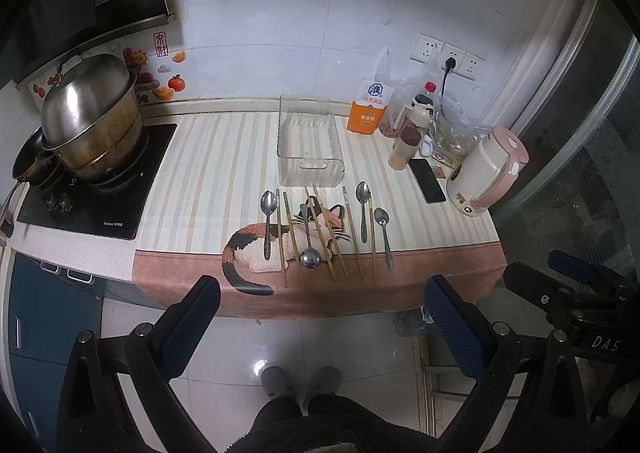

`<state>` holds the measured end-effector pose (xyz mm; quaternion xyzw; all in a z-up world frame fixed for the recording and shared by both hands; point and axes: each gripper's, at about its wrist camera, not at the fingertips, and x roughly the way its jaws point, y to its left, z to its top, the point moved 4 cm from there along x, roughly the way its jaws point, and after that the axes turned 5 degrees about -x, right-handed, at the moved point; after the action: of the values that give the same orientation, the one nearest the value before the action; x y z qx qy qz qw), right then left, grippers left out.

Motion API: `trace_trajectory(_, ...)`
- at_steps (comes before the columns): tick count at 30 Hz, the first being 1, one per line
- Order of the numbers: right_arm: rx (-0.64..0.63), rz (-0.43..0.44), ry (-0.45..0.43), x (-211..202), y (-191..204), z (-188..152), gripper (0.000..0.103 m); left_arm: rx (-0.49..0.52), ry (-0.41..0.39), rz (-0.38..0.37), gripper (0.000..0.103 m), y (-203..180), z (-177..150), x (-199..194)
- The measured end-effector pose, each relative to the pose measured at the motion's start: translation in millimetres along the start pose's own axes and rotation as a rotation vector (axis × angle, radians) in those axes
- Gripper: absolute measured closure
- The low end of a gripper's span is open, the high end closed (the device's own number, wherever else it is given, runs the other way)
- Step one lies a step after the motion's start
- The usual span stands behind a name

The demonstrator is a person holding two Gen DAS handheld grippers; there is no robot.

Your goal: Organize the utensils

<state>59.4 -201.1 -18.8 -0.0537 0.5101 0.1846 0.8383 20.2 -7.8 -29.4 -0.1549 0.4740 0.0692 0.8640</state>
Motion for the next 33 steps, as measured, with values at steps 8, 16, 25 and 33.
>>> trace_trajectory(8,-0.003,0.007,-0.006,-6.2,5.1,-1.1,0.0,0.0,0.0,-0.001,0.0,0.4,-0.6,-0.3)
trace_trajectory(16,-0.006,0.009,-0.008,-7.5,5.8,-1.2,0.0,-0.001,-0.001,-0.002,0.0,0.9,-0.6,-0.5)
trace_trajectory(25,-0.003,0.014,-0.01,-7.8,5.2,-0.5,0.0,-0.001,-0.002,-0.004,0.0,0.7,-0.9,-1.3)
trace_trajectory(33,-0.002,0.015,-0.01,-7.4,5.5,-1.1,0.0,-0.001,-0.001,-0.007,0.0,0.7,-1.5,-1.5)
